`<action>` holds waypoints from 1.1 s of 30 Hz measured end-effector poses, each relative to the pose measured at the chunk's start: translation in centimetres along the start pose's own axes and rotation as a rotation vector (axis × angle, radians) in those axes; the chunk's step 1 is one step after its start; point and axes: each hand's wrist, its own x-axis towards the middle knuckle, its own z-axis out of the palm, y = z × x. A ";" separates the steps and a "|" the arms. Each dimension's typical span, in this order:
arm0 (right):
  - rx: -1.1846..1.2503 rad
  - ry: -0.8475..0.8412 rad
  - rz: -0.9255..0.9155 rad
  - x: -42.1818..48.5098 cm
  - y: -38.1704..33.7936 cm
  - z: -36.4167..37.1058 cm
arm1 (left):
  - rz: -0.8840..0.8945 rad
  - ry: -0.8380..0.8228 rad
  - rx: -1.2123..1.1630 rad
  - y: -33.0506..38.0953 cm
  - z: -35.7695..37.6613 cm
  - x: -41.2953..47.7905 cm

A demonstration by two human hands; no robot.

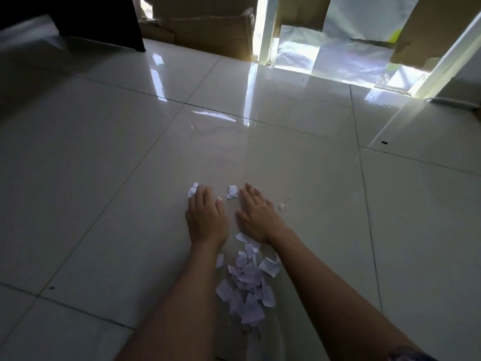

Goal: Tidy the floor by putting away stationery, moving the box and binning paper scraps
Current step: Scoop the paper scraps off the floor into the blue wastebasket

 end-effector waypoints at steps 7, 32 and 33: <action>-0.262 -0.035 -0.114 1.0 -0.7 0.7 | -0.025 -0.350 0.236 -2.0 0.3 4.0; -0.008 0.103 -0.021 -16.2 2.4 7.9 | -0.042 -0.155 -0.068 -2.0 -1.3 -8.7; 0.009 0.122 -0.041 -15.2 1.8 8.3 | -0.051 -0.183 -0.082 -1.8 -1.6 -9.3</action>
